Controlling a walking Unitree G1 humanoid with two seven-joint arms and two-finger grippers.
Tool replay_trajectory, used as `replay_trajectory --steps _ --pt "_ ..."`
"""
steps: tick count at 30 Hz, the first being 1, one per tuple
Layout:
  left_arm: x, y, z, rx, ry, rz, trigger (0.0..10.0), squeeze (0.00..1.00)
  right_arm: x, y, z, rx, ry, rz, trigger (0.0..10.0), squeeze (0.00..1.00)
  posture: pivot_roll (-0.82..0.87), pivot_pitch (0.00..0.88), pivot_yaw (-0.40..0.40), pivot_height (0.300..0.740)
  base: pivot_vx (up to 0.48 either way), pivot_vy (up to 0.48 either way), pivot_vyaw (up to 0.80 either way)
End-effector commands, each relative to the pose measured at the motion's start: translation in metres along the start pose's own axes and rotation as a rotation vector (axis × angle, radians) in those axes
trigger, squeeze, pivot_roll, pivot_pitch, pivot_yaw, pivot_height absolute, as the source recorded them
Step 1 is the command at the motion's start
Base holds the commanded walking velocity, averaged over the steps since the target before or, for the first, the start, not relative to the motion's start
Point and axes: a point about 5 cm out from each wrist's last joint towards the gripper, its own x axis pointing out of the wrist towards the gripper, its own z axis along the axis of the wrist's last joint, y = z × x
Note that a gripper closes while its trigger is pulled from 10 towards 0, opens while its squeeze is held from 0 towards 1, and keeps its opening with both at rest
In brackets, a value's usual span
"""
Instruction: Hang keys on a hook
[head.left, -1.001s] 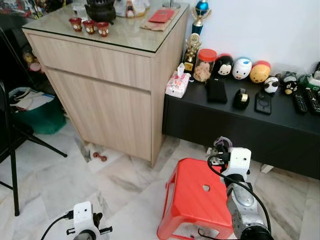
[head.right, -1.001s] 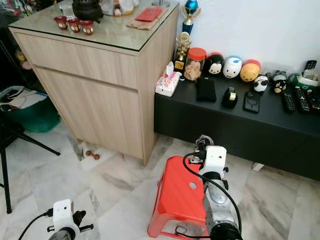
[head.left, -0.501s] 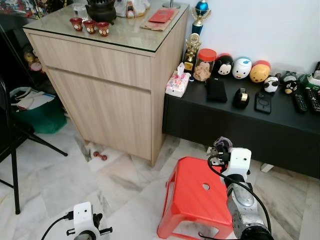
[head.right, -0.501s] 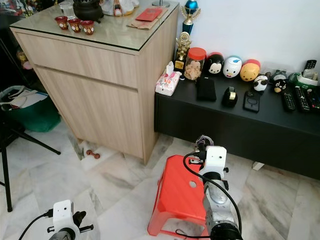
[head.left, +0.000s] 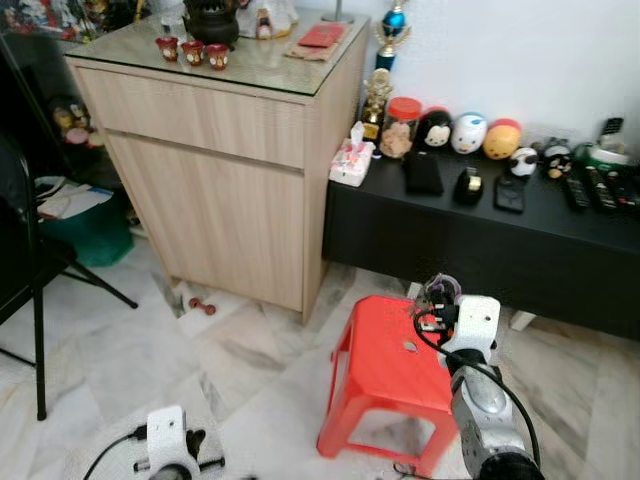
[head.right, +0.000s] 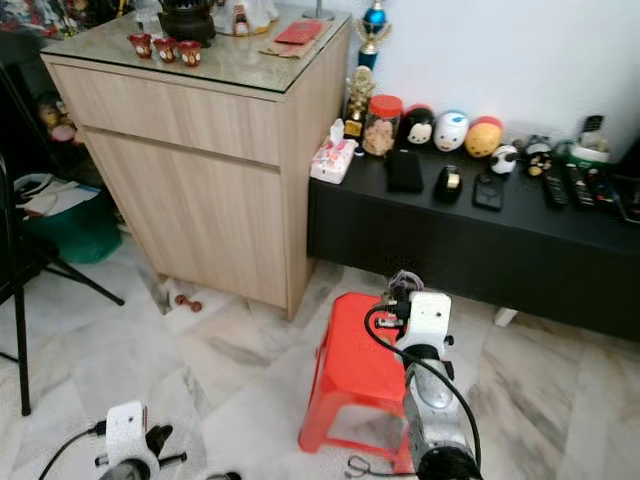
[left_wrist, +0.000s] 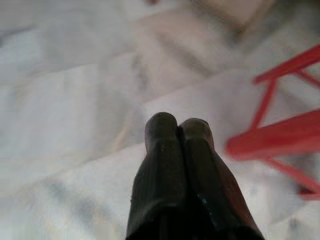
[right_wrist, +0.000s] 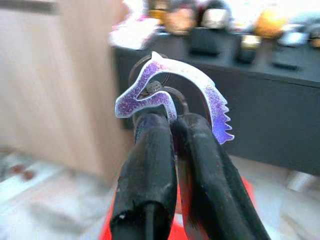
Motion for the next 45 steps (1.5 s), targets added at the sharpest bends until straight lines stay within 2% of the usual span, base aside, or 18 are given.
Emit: replay_trajectory --steps 1,10,40,45 --pt "-0.0060 0.0031 -0.0173 0.004 0.070 0.010 10.0 0.00 -0.0021 -0.0015 -0.0031 0.009 0.012 -0.007 10.0 0.00 0.14 0.064 -0.046 0.740 -0.315 0.000 0.00" --pt "-0.0046 -0.0019 -0.0157 -0.002 0.063 -0.001 10.0 0.00 -0.0021 -0.0031 -0.0030 0.009 0.015 -0.004 10.0 0.00 0.13 0.077 -0.049 0.740 -0.319 0.000 0.00" --pt "-0.0039 -0.0038 -0.0142 -0.009 0.056 -0.008 10.0 0.00 0.0022 -0.0086 0.0014 0.039 0.013 -0.050 10.0 0.00 0.12 0.102 -0.048 0.740 -0.317 0.000 0.00" --pt "-0.0041 -0.0037 -0.0148 -0.002 0.058 -0.008 10.0 0.00 0.0019 -0.0092 0.0006 0.041 0.017 -0.059 10.0 0.00 0.12 0.097 -0.048 0.740 0.000 0.000 0.00"
